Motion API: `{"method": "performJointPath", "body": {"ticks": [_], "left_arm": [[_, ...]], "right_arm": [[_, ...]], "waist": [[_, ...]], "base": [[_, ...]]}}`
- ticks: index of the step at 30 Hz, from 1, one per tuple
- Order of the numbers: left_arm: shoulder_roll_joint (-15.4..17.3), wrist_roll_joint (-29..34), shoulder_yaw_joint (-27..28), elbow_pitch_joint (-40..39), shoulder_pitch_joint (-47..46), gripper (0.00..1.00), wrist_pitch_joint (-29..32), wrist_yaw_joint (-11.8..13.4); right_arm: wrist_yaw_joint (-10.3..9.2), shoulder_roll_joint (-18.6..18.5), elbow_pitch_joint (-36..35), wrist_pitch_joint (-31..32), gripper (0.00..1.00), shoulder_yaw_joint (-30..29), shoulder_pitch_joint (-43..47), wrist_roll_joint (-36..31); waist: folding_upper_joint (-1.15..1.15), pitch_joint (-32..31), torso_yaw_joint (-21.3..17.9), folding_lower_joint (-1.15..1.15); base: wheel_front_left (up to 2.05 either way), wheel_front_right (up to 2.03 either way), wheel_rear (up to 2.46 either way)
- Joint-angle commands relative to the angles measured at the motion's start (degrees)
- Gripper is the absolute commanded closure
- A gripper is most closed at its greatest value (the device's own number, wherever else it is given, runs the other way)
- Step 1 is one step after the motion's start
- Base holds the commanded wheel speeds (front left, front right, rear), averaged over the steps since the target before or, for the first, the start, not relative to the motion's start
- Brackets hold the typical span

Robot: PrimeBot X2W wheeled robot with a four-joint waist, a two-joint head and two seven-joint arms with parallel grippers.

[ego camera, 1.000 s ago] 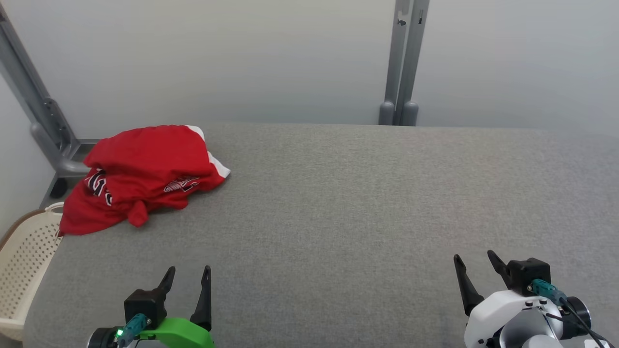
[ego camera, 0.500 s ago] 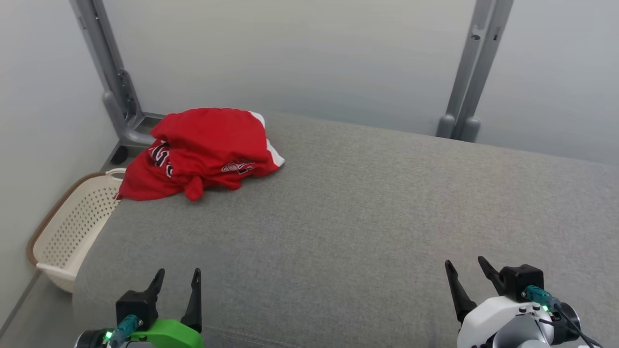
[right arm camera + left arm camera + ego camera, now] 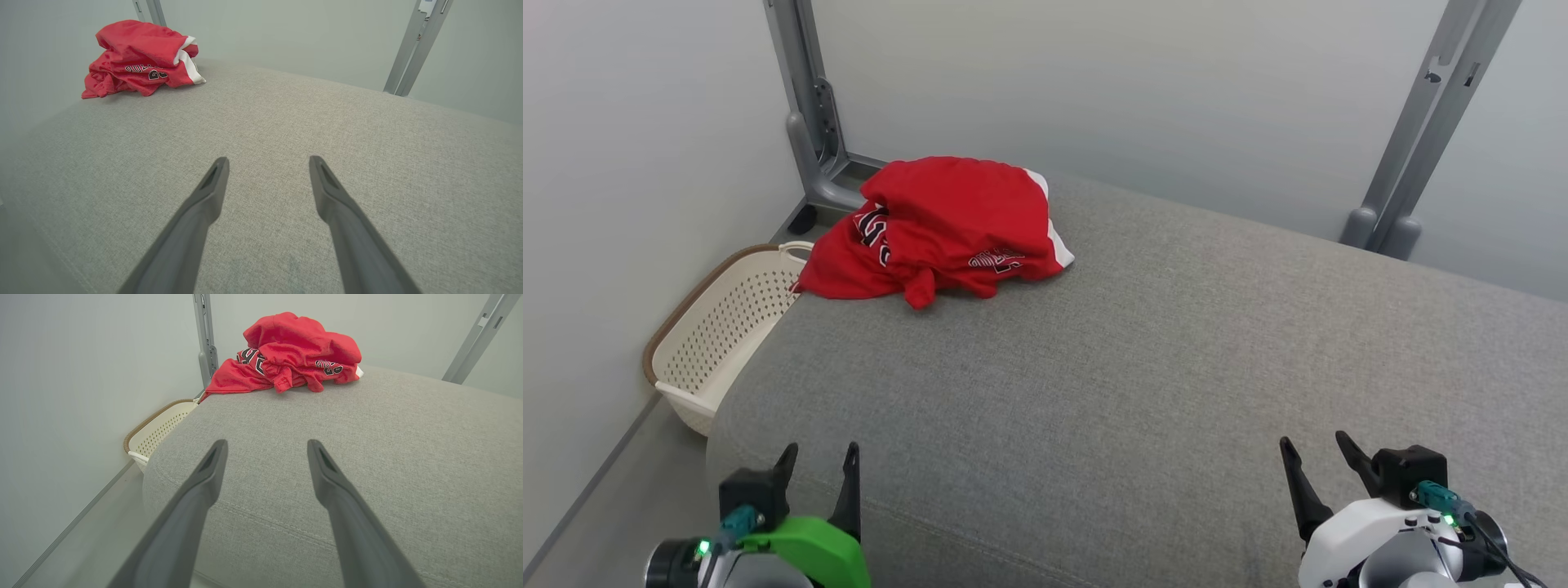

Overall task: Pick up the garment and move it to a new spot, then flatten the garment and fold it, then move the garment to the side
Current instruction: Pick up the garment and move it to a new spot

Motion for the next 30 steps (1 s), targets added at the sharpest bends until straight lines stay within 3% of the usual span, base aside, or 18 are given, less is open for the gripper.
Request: {"method": "performJointPath", "body": {"ticks": [1,7,14,22,30], "left_arm": [[0.03,-0.47,-0.43,0.65,-3.52,0.0,2.4,-0.76],[-1.98,-3.78,-0.19,6.84,-13.89,0.0,14.77,-0.68],[-3.97,-5.26,-0.72,13.03,-26.35,0.0,24.46,-0.85],[-5.82,-7.09,0.38,20.2,-41.52,0.0,30.0,-1.11],[-3.72,-9.14,2.87,26.0,-49.82,0.0,35.24,0.01]], "right_arm": [[0.0,-0.23,-0.57,0.06,0.0,-0.44,-0.45,-0.49],[-0.01,-0.25,-3.17,1.87,0.0,0.42,-1.25,-1.89],[-0.01,-0.27,-8.21,5.19,0.0,1.94,-3.06,-5.05],[-0.01,-0.2,-15.11,9.4,0.0,4.06,-5.5,-7.89],[-0.01,-0.21,-18.59,11.11,0.0,6.64,-5.65,-8.23]], "waist": [[0.0,0.98,0.75,0.0],[0.0,3.75,-0.77,0.0],[0.0,9.54,-4.12,0.0],[0.0,18.54,-9.53,0.0],[0.0,23.91,-14.55,0.0]], "base": [[0.0,0.0,0.0],[0.0,0.0,0.0],[0.0,0.0,0.0],[0.0,0.0,0.0],[0.0,0.0,0.0]]}}
